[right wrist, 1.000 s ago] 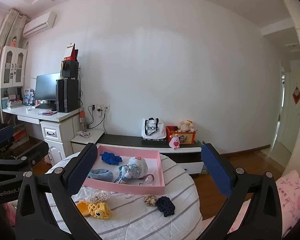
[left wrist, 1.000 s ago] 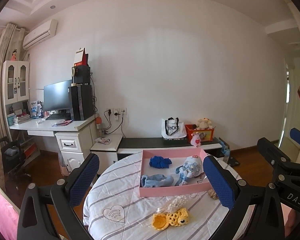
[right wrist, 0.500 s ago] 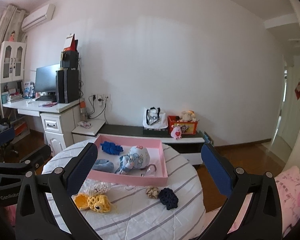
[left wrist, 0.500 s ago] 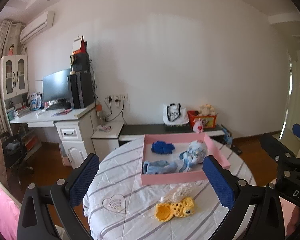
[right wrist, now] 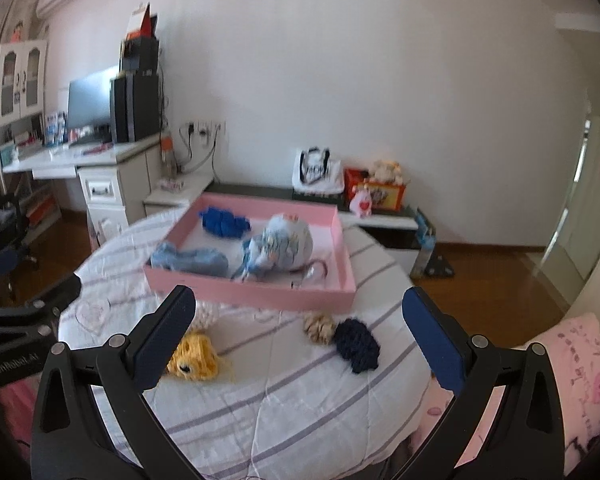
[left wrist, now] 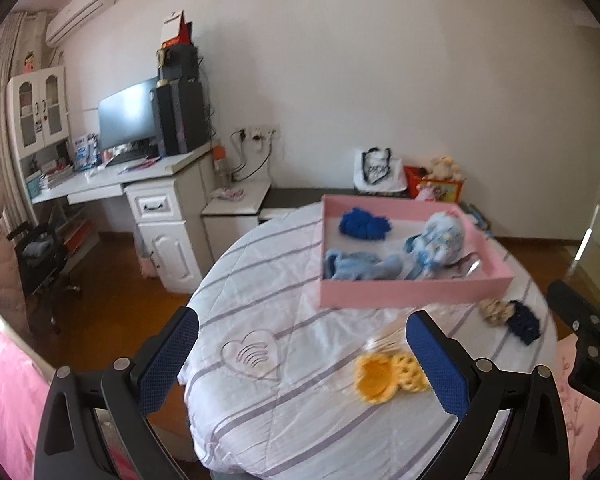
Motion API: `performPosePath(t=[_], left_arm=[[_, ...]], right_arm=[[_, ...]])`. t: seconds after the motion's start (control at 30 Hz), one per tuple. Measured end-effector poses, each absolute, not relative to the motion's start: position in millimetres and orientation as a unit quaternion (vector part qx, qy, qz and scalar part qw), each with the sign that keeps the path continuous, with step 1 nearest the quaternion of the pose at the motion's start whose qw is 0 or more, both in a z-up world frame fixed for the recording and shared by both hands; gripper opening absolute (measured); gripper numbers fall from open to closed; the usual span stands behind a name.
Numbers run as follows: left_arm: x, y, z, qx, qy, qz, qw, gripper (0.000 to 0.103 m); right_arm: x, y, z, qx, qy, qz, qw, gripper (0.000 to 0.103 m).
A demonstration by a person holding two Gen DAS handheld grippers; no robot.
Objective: Organize soft objects
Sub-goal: 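Move both tools toward the yellow crocheted piece and cotton swab bag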
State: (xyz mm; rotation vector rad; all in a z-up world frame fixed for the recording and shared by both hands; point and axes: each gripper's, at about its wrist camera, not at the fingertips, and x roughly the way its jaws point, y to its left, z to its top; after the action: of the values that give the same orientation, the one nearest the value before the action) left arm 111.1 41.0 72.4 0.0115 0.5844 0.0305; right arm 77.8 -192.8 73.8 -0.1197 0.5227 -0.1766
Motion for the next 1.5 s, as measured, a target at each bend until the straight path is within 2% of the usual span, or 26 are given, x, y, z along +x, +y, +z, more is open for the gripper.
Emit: performPosePath(t=[0.23,0.6,1.1,1.27,1.33,1.43,1.5], left_arm=[[132,65,48,0.001,0.314,0.041,0.949,0.103],[172,95,1,0.000,0.356,0.056,0.933,0.103],[206,149,-42,-0.028,0.408,0.062,0.910,0.103],[210,151,-48,-0.027,0.416,0.060,0.907,0.103],[210,147,-47,-0.023,0.416,0.055,0.907,0.103],[208,137,-45,-0.014,0.416,0.043,0.908,0.103],[206,127,-44,-0.008,0.415,0.028,0.909,0.103]], right_arm=[[106,-178,32,-0.076,0.333,-0.073,0.937,0.103],[144,-130,-13,-0.109,0.407,-0.018,0.907,0.103],[187,-96,-58,-0.076,0.485,0.037,0.870,0.103],[194,-108,-69,-0.052,0.499,0.027,0.864,0.090],[190,-118,-64,-0.035,0.492,0.031,0.869,0.073],[185,-133,-56,-0.011,0.486,0.040,0.873,0.058],[181,-142,-53,-0.001,0.482,0.037,0.875,0.052]])
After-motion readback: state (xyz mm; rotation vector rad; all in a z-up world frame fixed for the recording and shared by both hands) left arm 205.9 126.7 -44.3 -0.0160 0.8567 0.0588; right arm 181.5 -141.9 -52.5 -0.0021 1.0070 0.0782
